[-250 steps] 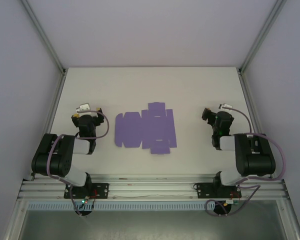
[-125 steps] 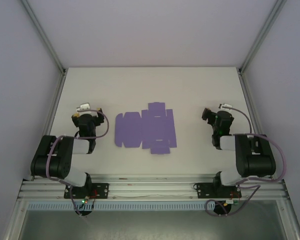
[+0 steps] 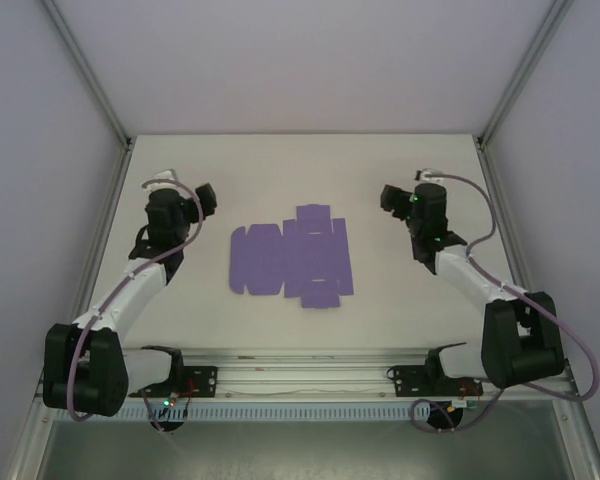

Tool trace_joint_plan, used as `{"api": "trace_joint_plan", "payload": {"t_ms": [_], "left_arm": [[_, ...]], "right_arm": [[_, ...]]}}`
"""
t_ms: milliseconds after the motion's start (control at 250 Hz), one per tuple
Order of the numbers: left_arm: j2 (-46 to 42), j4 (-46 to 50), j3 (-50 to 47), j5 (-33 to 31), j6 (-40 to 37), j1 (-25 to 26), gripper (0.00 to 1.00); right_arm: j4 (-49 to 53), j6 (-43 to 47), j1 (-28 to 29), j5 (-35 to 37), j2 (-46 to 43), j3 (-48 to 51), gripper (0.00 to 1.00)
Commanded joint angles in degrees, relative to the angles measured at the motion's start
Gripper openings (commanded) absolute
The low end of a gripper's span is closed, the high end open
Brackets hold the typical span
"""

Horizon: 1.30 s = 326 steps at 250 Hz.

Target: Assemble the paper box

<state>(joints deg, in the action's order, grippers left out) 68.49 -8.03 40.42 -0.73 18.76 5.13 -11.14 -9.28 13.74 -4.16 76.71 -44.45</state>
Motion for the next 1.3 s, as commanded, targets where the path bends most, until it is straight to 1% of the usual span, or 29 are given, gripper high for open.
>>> {"api": "trace_joint_plan", "payload": {"t_ms": [0, 72, 120, 152, 212, 284, 332, 436, 612, 668, 783, 859, 947, 999, 1083, 1207, 1231, 1299], "left_arm": [[1.59, 13.11, 1.31, 5.04, 5.82, 3.65, 1.00], [3.49, 15.68, 1.93, 9.04, 8.22, 4.44, 0.99], [4.64, 16.53, 1.59, 10.94, 9.50, 4.54, 1.00], [5.30, 17.34, 1.50, 11.71, 9.86, 4.54, 1.00], [6.79, 19.01, 1.49, 12.39, 10.26, 4.54, 1.00], [8.76, 19.91, 1.51, 13.99, 10.50, 4.56, 1.00], [10.33, 20.28, 1.61, 16.13, 10.48, 4.61, 1.00], [13.26, 22.14, 2.48, 18.87, 10.15, 4.71, 1.00], [15.42, 19.97, 1.69, 23.92, 10.00, 4.72, 1.00], [15.81, 19.23, 1.50, 24.64, 9.92, 4.72, 1.00], [17.60, 17.89, 1.58, 27.23, 9.06, 4.72, 1.00], [18.65, 18.75, 1.98, 26.35, 9.21, 4.71, 1.00], [18.88, 18.09, 1.51, 27.60, 8.84, 4.67, 1.00], [18.87, 15.91, 0.56, 29.85, 8.96, 4.72, 1.00], [18.87, 10.13, -1.41, 35.68, 10.45, 4.72, 0.99], [17.77, 3.26, -2.89, 42.63, 12.57, 4.72, 0.97], [17.01, 2.08, -3.18, 43.43, 14.18, 4.72, 0.97], [14.56, 0.06, -3.51, 44.74, 14.83, 4.69, 0.96]], "right_arm": [[13.44, -4.38, 5.03, -6.20, 4.86, -5.61, 0.72], [21.93, -5.74, 7.82, -5.01, 9.83, -10.93, 0.60], [25.55, -5.82, 9.24, -7.60, 12.94, -13.63, 0.51], [27.37, -5.80, 10.29, -9.21, 14.68, -15.22, 0.47], [29.15, -7.53, 11.95, -10.04, 17.68, -17.38, 0.39], [29.32, -8.55, 13.13, -13.50, 20.82, -19.23, 0.33], [29.17, -9.43, 13.59, -15.38, 22.61, -20.04, 0.29], [30.05, -11.19, 13.69, -15.27, 26.90, -20.99, 0.27], [29.85, -11.87, 13.61, -11.78, 32.53, -19.41, 0.23], [28.96, -12.37, 13.62, -10.97, 33.27, -18.26, 0.22], [26.58, -12.75, 13.53, -11.65, 33.95, -15.91, 0.22], [25.40, -12.46, 13.17, -12.03, 34.10, -14.72, 0.22], [24.66, -13.34, 12.54, -12.74, 34.65, -13.90, 0.20], [24.41, -13.63, 12.42, -12.99, 35.17, -13.54, 0.20], [23.86, -13.75, 12.38, -13.51, 35.36, -13.08, 0.20], [23.86, -13.25, 12.39, -13.67, 35.12, -12.88, 0.20], [23.88, -13.05, 12.45, -13.71, 34.98, -12.88, 0.20], [23.73, -12.79, 12.41, -13.69, 34.80, -12.66, 0.20]]}}
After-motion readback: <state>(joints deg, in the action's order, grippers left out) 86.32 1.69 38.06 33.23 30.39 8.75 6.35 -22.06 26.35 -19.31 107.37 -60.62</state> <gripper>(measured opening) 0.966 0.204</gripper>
